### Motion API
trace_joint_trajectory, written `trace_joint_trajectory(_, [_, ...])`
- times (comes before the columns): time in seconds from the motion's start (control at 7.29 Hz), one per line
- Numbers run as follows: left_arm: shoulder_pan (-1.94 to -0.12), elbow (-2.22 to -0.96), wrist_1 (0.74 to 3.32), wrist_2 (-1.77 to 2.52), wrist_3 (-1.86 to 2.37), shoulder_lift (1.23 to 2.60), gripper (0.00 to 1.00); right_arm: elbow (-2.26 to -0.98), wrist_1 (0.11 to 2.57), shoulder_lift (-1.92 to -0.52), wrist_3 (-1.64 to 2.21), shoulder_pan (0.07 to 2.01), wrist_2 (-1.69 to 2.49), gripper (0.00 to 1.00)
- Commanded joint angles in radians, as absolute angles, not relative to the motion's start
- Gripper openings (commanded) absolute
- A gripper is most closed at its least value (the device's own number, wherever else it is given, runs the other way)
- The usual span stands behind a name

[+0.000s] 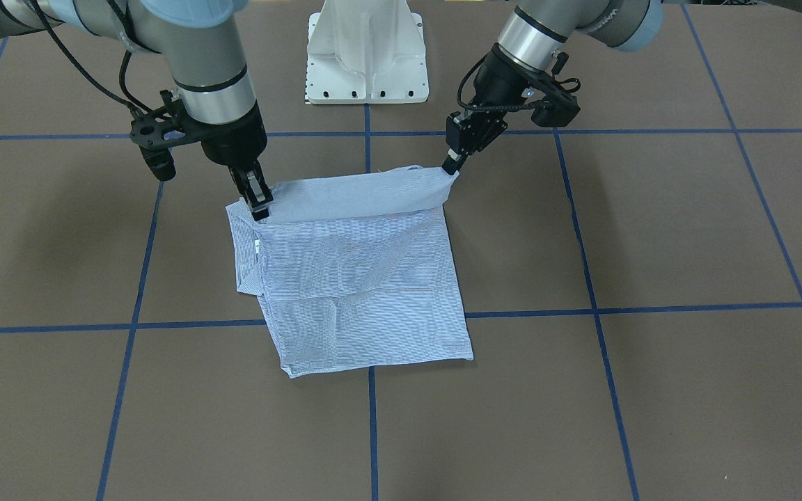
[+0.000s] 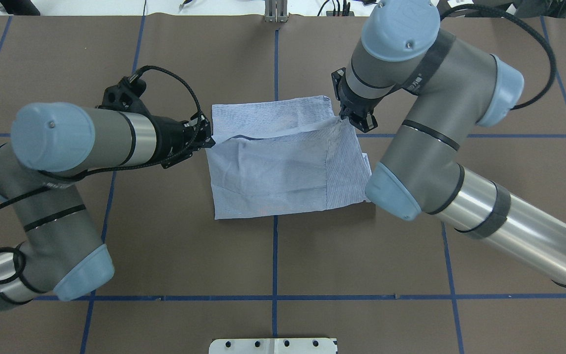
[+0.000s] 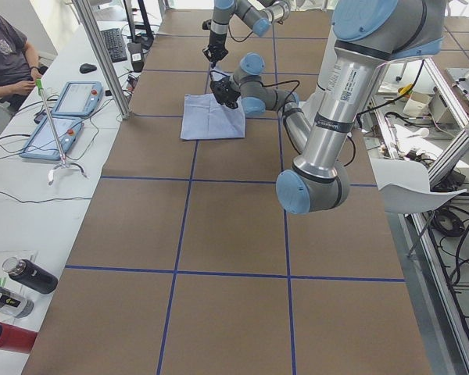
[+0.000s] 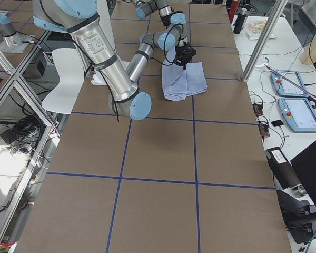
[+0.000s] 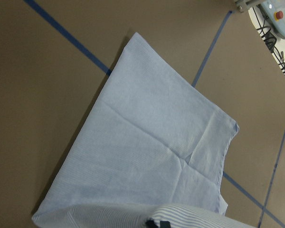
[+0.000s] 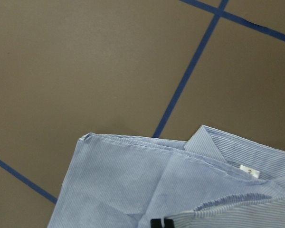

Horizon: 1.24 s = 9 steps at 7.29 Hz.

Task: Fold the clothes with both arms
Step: 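Lift the near edge with both grippers and fold it toward the far edge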

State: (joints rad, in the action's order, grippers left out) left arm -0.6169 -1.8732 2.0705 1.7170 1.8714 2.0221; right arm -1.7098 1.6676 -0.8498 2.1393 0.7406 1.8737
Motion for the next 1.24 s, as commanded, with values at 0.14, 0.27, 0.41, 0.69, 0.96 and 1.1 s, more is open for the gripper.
trace_joint_trajectory(0.14, [-0.690,-1.573,2.245,1.718,1.806,2.120,0.00,-1.386,1.489,-0.732,2.050,0.773,1.887,0.00])
trace_joint_trajectory(0.27, [-0.701,-1.487,2.313,1.718,1.798,2.141,0.00,-1.294,1.447,-0.685,2.024,0.794,1.908,0.00])
trace_joint_trajectory(0.41, [-0.710,-1.403,2.376,1.717,1.790,2.169,0.00,-1.214,1.445,-0.642,1.943,0.804,1.936,0.00])
trace_joint_trajectory(0.69, [-0.716,-1.329,2.395,1.713,1.770,2.215,0.00,-1.122,1.437,-0.597,1.873,0.818,1.982,0.00])
trace_joint_trajectory(0.96, [-0.729,-1.304,2.395,1.709,1.722,2.223,0.00,-1.023,1.318,-0.583,1.876,0.816,1.982,0.00])
trace_joint_trajectory(1.1, [-0.738,-1.264,2.436,1.709,1.698,2.226,0.37,-0.976,1.316,-0.559,1.873,0.816,1.982,0.43])
